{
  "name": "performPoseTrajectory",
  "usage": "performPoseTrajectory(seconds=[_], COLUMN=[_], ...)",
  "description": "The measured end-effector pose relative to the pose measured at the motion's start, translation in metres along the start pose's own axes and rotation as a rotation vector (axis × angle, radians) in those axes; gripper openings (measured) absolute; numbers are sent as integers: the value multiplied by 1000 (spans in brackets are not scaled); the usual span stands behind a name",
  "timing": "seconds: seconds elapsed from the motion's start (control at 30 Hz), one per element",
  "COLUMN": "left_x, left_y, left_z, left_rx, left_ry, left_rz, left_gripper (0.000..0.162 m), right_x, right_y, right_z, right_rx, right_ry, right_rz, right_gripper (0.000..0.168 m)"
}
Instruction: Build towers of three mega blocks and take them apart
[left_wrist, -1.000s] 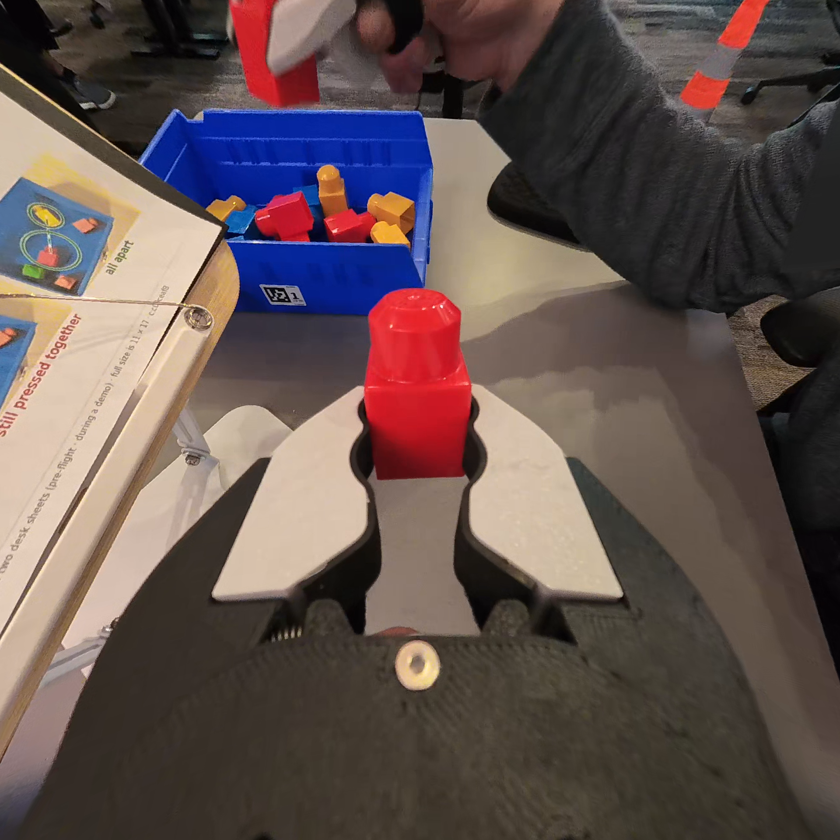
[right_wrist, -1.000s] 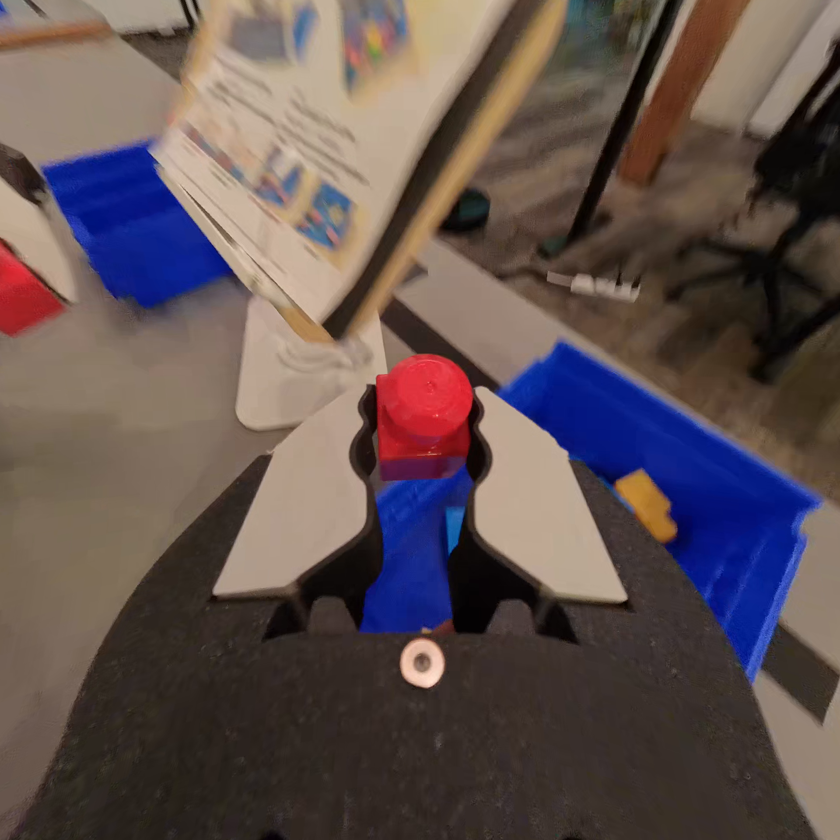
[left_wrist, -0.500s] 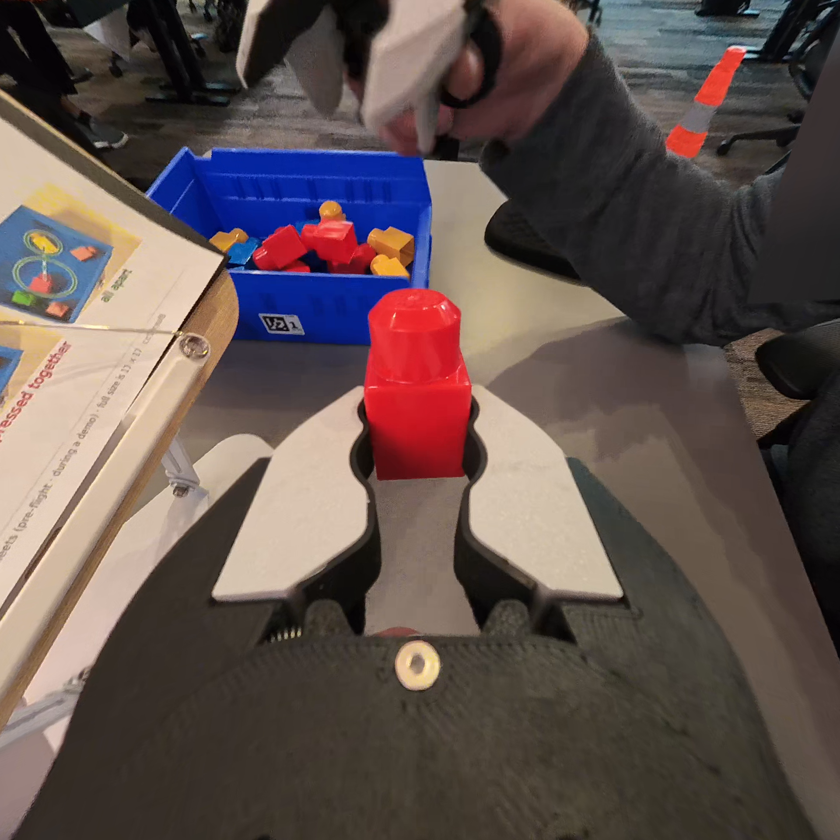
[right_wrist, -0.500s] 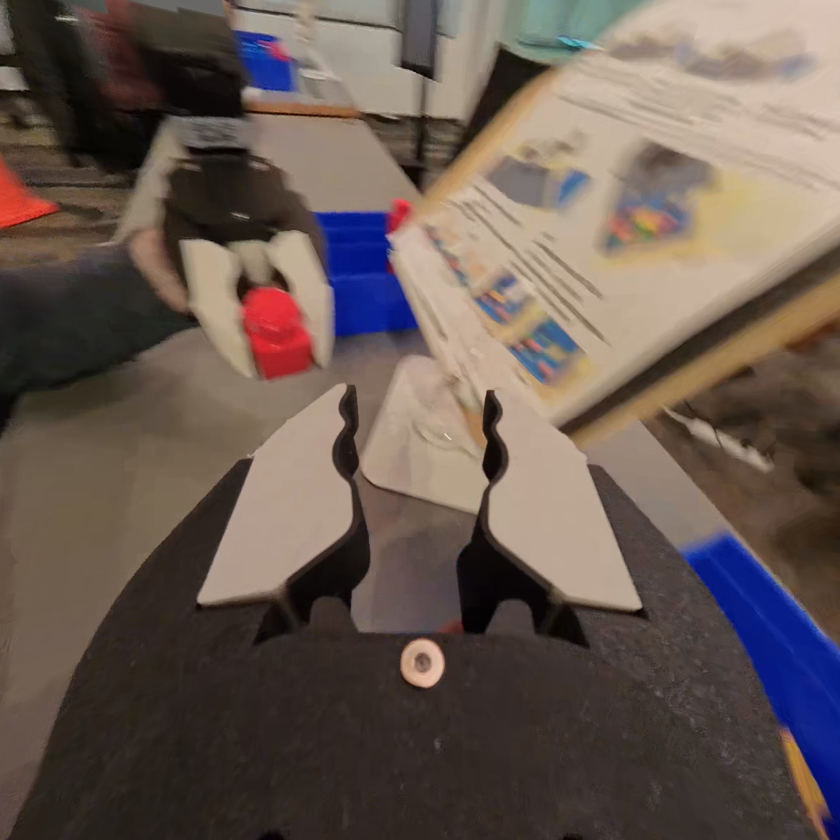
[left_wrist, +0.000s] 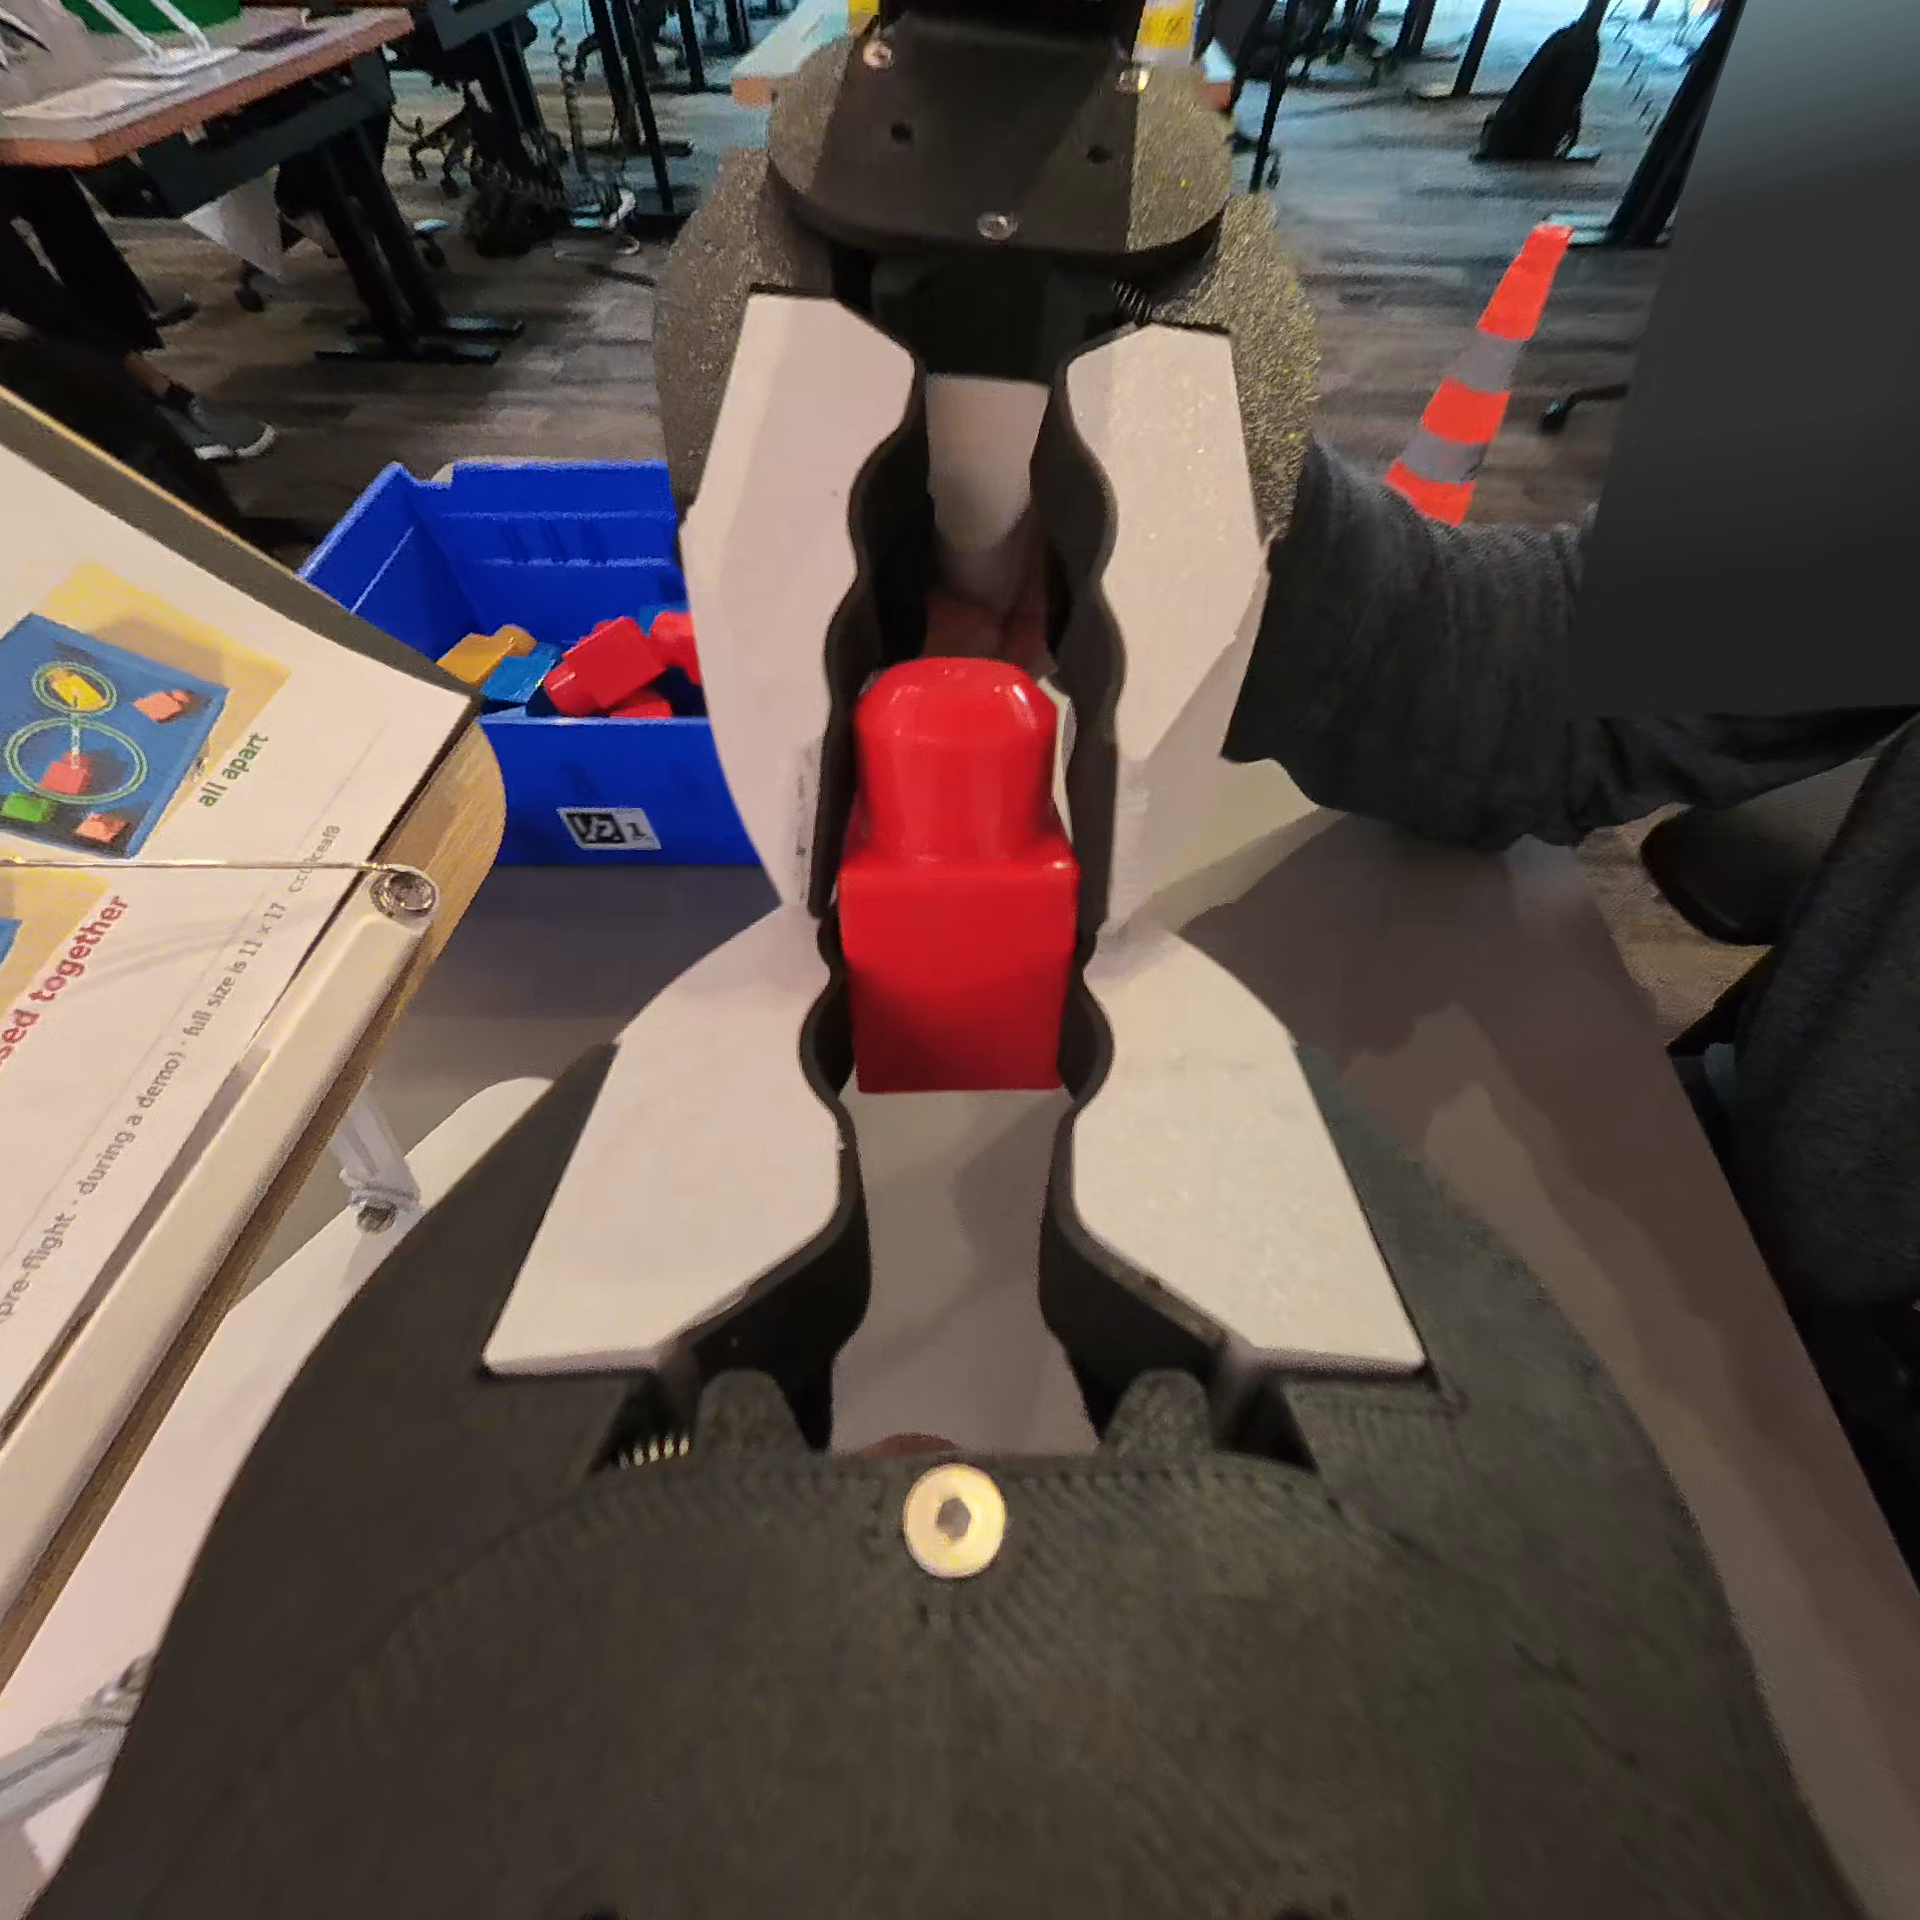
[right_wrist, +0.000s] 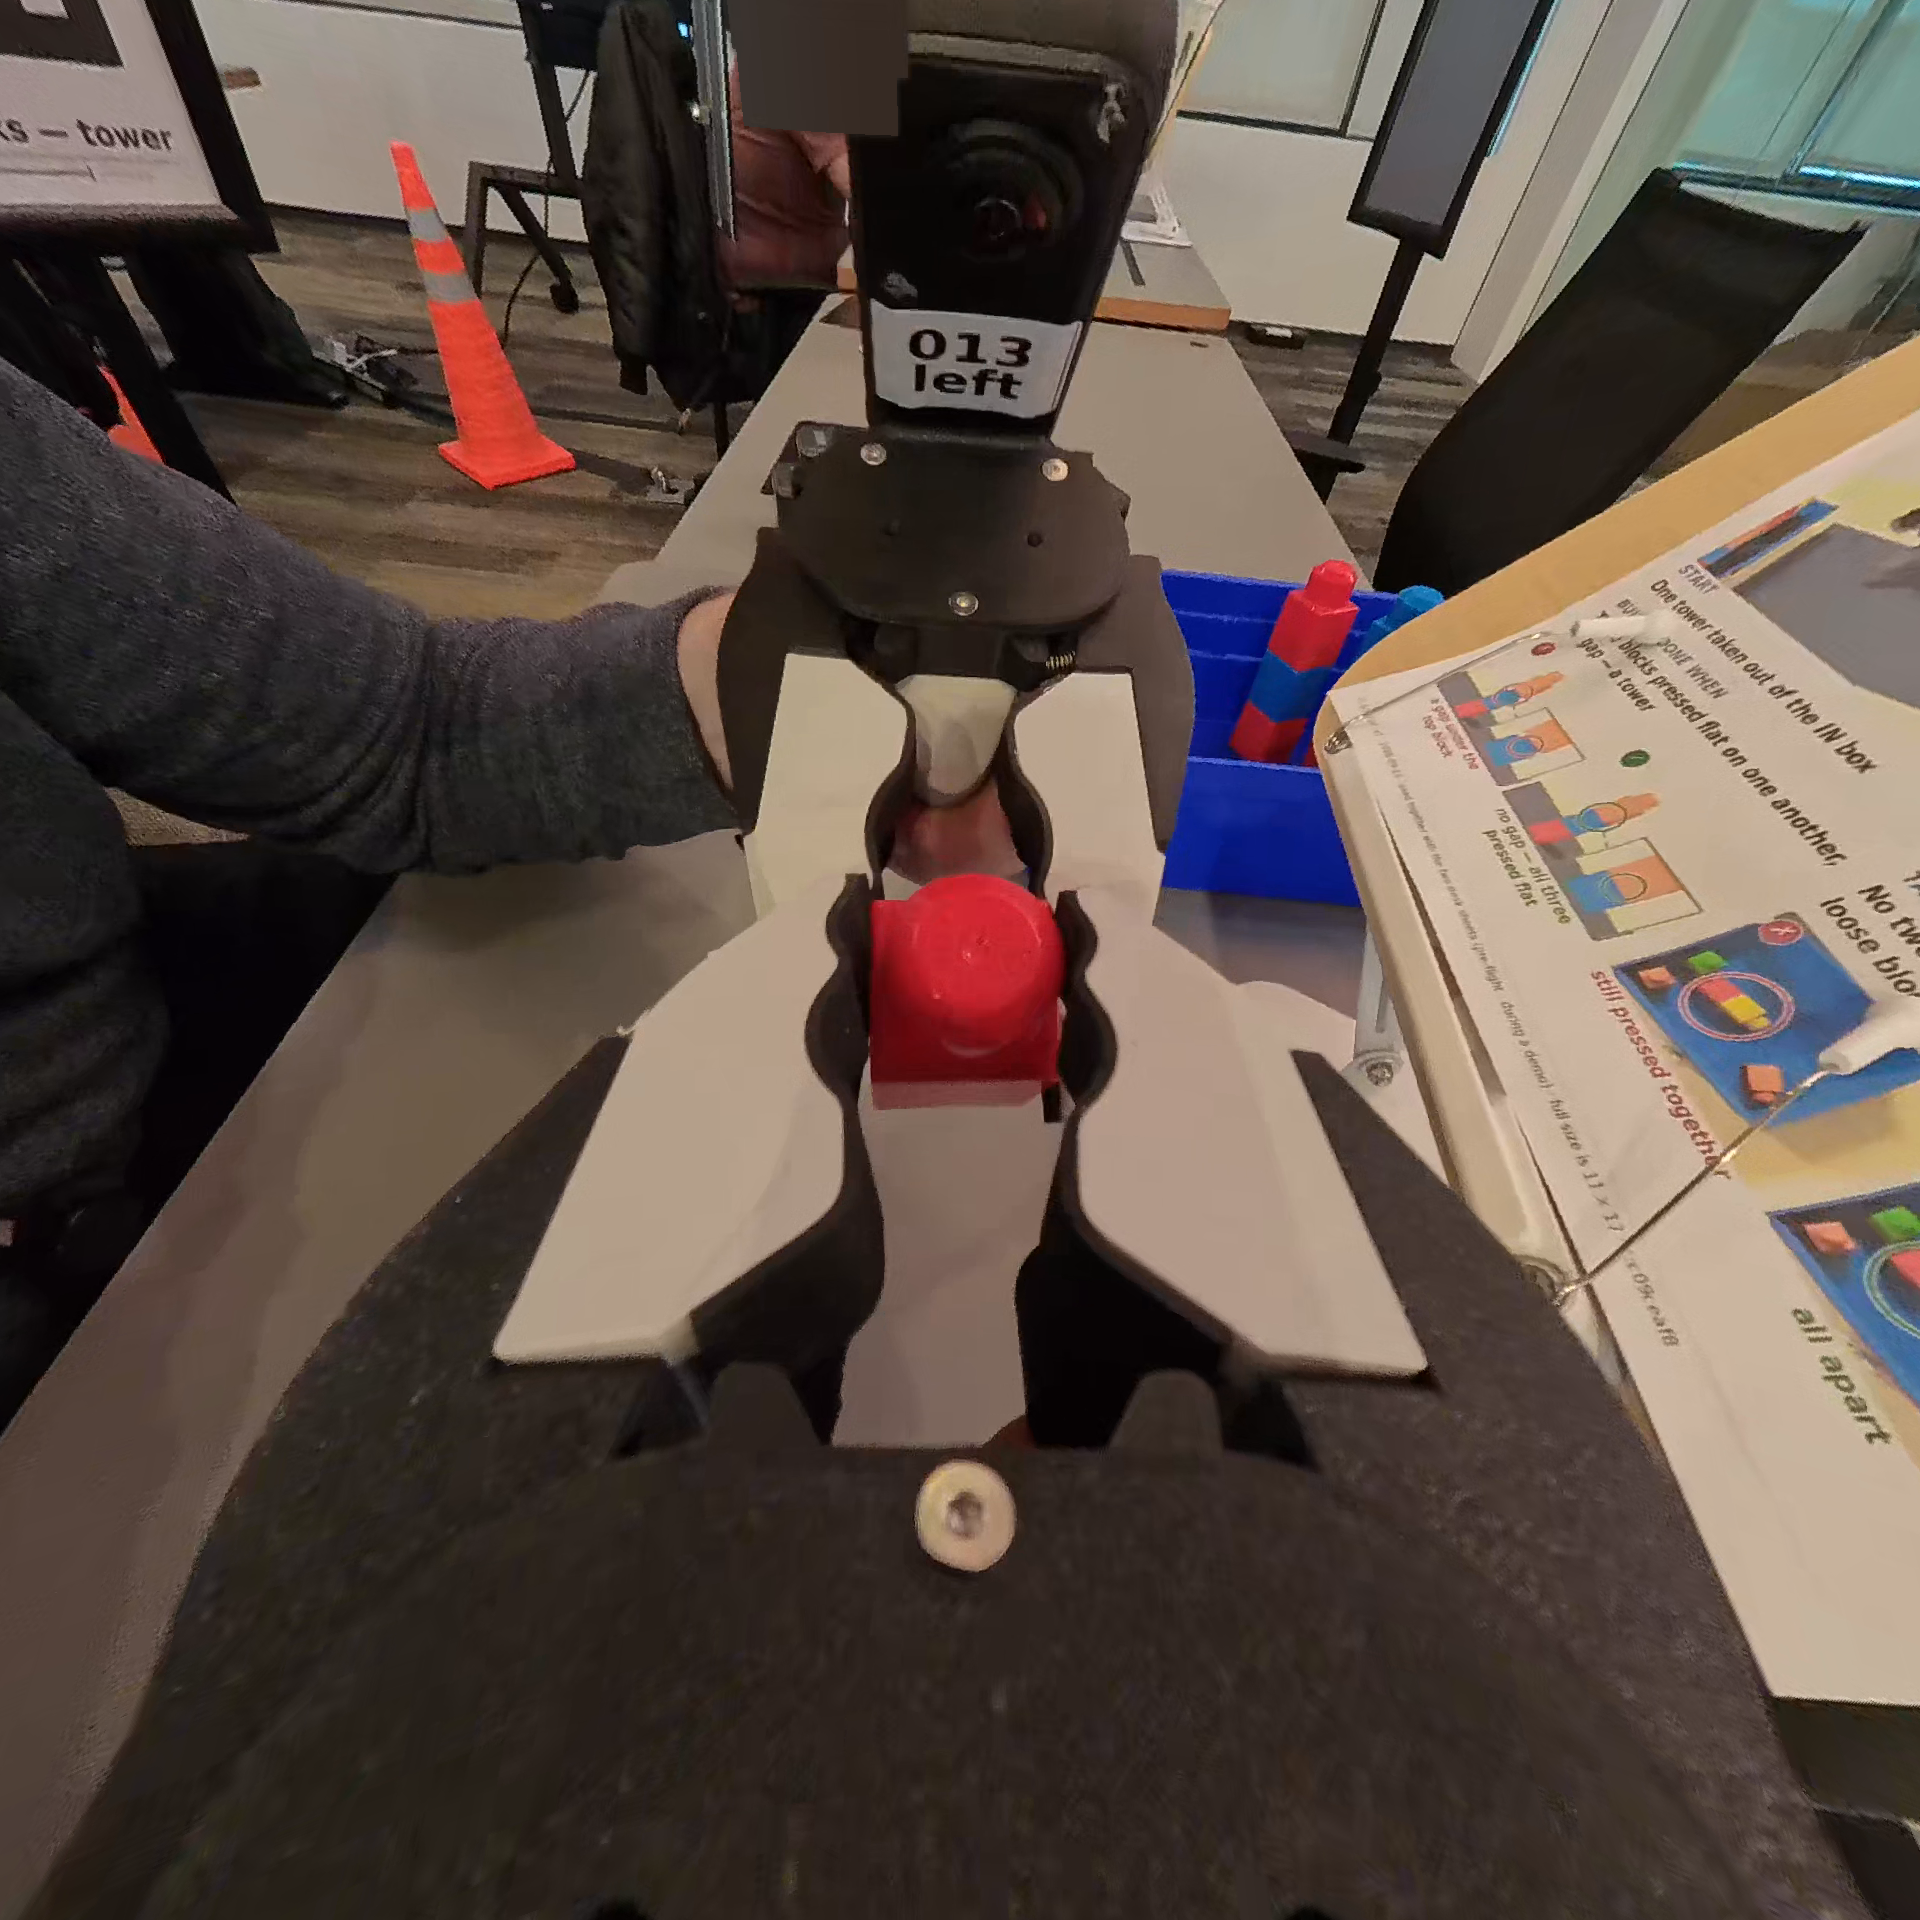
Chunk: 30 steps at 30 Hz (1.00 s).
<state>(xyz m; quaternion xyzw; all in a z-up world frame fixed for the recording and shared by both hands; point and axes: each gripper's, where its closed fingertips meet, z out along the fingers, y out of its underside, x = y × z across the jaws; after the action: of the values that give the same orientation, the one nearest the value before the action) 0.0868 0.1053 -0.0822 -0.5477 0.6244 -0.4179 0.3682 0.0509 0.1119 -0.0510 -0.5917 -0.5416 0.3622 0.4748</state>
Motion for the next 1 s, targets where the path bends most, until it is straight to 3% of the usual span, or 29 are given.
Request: performPoseTrajectory(seconds=[0.13, 0.23, 0.33, 0.4, 0.53, 0.67, 0.83, 1.0], left_x=[-6, -7, -12, -13, -17, -16, -24, -48], left_y=[-3, -7, -10, -10, -6, -3, -5, -6], left_z=[-10, -20, -27, -29, -28, -25, -42, -111], left_rx=[5, 22, 36, 45, 26, 7, 7, 13], left_ry=[-30, -40, -74, -72, -84, -81, -142, -386], left_rz=[-6, -2, 8, -2, -6, -1, 0, -10], left_gripper=[47, 30, 9, 4, 4, 5, 12, 16], right_x=[17, 50, 92, 113, 128, 141, 136, 99], right_y=[-21, -9, 33, 72, 128, 167, 129, 62], right_z=[-32, -81, -135, -165, -187, -197, -189, -150], right_rx=[99, 75, -58, -171, -214, -300, -266, -195], right_ry=[111, 289, 521, 628, 620, 683, 700, 607], right_rz=[1, 28, 117, 210, 436, 534, 401, 180], right_gripper=[33, 33, 33, 33, 34, 46, 49, 44])
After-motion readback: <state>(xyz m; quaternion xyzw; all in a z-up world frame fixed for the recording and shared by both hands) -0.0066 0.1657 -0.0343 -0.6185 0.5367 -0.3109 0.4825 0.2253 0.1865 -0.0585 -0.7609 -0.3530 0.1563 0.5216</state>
